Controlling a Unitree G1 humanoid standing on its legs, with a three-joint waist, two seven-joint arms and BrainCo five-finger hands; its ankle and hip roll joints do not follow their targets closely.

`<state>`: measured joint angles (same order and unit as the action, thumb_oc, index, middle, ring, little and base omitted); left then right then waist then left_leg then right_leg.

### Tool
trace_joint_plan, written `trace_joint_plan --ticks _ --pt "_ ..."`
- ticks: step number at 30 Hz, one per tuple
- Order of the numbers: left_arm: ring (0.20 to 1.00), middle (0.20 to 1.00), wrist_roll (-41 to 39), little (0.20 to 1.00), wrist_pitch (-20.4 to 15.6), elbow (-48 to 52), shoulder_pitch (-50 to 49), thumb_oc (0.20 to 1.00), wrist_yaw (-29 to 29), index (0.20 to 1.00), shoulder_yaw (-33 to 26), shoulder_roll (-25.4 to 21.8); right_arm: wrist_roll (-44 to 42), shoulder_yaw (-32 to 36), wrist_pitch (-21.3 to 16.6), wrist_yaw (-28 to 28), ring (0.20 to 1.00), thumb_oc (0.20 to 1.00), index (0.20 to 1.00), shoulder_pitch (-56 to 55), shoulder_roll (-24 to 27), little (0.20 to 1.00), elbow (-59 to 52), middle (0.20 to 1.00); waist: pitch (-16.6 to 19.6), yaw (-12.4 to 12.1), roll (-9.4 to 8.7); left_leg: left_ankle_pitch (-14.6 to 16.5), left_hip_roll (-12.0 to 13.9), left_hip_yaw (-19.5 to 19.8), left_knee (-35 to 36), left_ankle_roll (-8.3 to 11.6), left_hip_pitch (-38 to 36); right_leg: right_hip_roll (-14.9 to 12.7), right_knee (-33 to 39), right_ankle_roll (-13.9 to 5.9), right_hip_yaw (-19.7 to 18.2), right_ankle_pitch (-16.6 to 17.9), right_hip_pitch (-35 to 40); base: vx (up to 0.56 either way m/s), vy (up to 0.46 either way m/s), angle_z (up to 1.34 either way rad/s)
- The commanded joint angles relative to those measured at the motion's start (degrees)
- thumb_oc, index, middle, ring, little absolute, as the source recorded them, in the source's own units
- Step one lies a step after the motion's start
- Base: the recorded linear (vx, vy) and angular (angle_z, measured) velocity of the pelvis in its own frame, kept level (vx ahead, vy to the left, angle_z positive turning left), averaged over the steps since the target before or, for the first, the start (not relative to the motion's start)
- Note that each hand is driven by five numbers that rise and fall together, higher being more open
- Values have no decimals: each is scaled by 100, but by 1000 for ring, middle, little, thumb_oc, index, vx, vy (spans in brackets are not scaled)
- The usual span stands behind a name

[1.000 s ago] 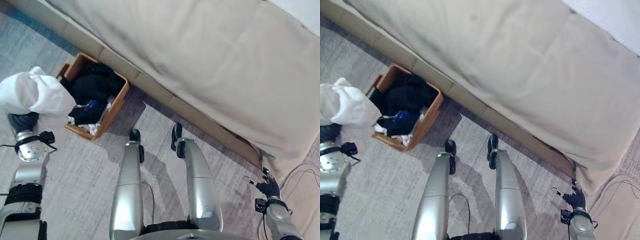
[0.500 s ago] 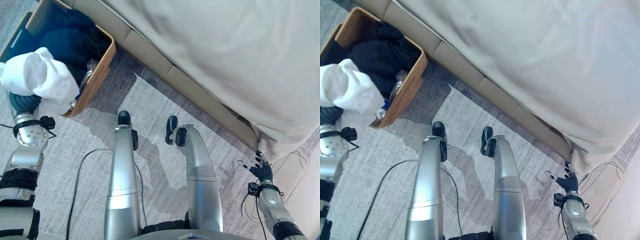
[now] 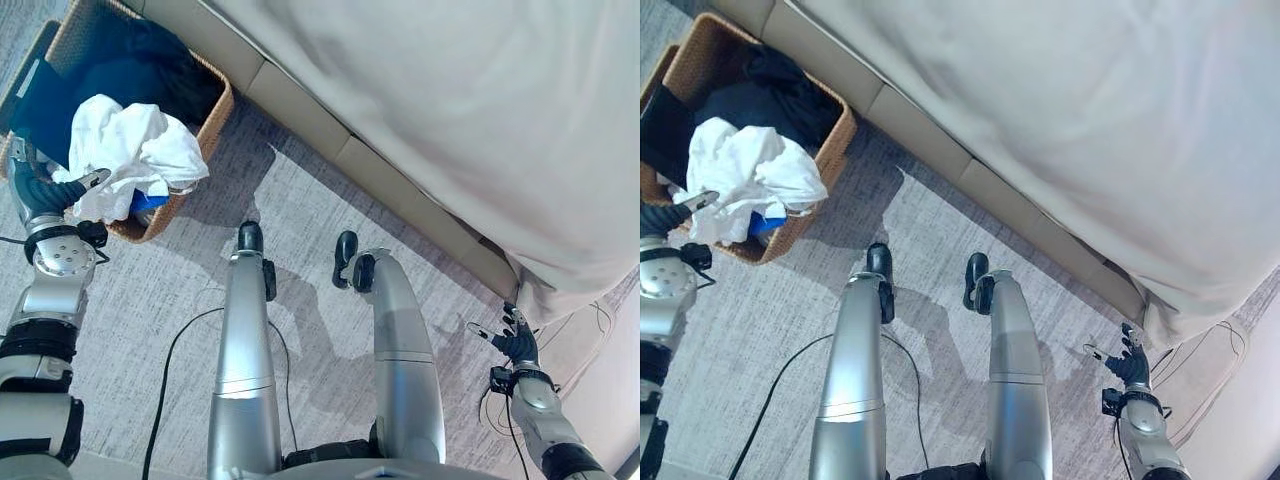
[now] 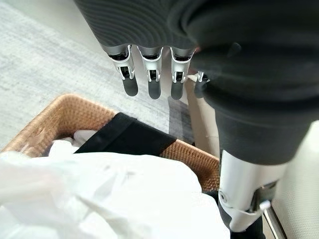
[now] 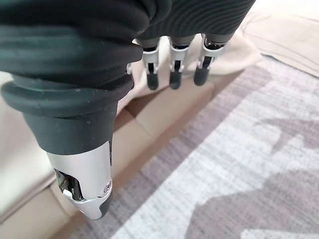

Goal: Pick up clothes into the bucket

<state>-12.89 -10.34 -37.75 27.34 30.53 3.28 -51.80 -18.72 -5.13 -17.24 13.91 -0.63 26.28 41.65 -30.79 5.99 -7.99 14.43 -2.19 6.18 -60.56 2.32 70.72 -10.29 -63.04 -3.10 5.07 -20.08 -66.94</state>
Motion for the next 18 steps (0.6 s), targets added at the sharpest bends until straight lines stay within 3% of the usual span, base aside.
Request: trace_joint_plan --ticks 1,3,8,10,11,12,13,14,15,16,17,18 --pt "1000 1000 328 1000 101 -91 -95 1000 278 1000 -275 -86 -127 -3 -50 94 1000 1000 1000 -205 133 1000 115 1000 100 -61 31 19 3 16 560 -53 -379 -202 1174 -294 -47 834 234 0 0 0" --pt "1000 1000 351 1000 113 -43 -171 1000 303 1000 -344 -37 -124 -15 -37 89 1000 1000 1000 -184 116 1000 140 1000 100 -72 49 -25 8 22 674 -49 -472 -201 1273 -290 -46 861 315 -12 -35 1" --pt "1000 1000 135 1000 -122 465 -830 1000 324 1000 -631 703 -89 -36 12 102 1000 1000 1000 -55 20 1000 168 1000 100 -186 200 -268 9 4 1387 -31 -1153 -220 1829 -280 -52 999 927 -16 -30 2" --pt "1000 1000 -480 1000 -504 416 -1145 1000 -59 1000 -572 1523 -84 -15 53 114 1000 1000 1000 149 -63 1000 281 1000 100 -262 356 -463 -36 -51 1974 -23 -1833 -206 2198 -285 -65 1073 1491 0 0 0" --pt "1000 1000 -486 1000 -511 414 -1158 1000 -66 1000 -572 1529 -85 -18 53 113 1000 1000 1000 139 -55 1000 281 1000 100 -257 362 -474 -37 -48 2002 -23 -1862 -207 2221 -285 -60 1080 1518 0 0 0" --pt "1000 1000 -993 1000 -636 107 -1285 1000 -510 1000 -492 2016 -32 5 98 113 1000 1000 1000 274 -103 1000 417 1000 100 -272 473 -595 -88 -89 2371 -24 -2370 -173 2483 -282 -66 1116 1995 16 12 -3" --pt "1000 1000 -1002 1000 -645 93 -1286 1000 -520 1000 -488 2016 -33 4 96 112 1000 1000 1000 268 -99 1000 419 1000 100 -270 475 -603 -88 -87 2393 -24 -2391 -173 2502 -282 -62 1122 2015 -38 14 0" --pt "1000 1000 -1376 1000 -716 -183 -1364 1000 -1020 1000 -363 2392 -14 78 115 84 1000 1000 1000 416 -130 1000 517 1000 100 -273 571 -930 -143 -109 2868 -11 -2872 -165 2897 -245 -6 1370 2490 -55 1 2" --pt "1000 1000 -1377 1000 -717 -184 -1367 1000 -1021 1000 -362 2393 -15 78 116 84 1000 1000 1000 412 -128 1000 516 1000 100 -269 574 -942 -143 -104 2889 -11 -2886 -165 2917 -245 1 1380 2506 -23 -38 -1" --pt "1000 1000 -1438 1000 -688 -282 -1575 1000 -1479 1000 -59 2728 54 125 144 50 1000 1000 1000 497 -188 1000 768 1000 100 -261 687 -1081 -145 -92 3345 37 -3564 -147 3274 -259 61 1423 3185 33 -40 -3" --pt "1000 1000 -1439 1000 -689 -284 -1581 1000 -1481 1000 -56 2730 53 124 143 49 1000 1000 1000 490 -187 1000 768 1000 100 -259 691 -1088 -144 -85 3364 37 -3583 -146 3295 -258 69 1429 3207 96 -84 2" --pt "1000 1000 -1397 1000 -666 -459 -1722 1000 -1728 1000 22 2914 181 147 190 14 1000 1000 1000 510 -241 1000 888 1000 100 -262 771 -1176 -122 -55 3790 65 -4308 -95 3646 -260 129 1480 3904 101 -74 12"
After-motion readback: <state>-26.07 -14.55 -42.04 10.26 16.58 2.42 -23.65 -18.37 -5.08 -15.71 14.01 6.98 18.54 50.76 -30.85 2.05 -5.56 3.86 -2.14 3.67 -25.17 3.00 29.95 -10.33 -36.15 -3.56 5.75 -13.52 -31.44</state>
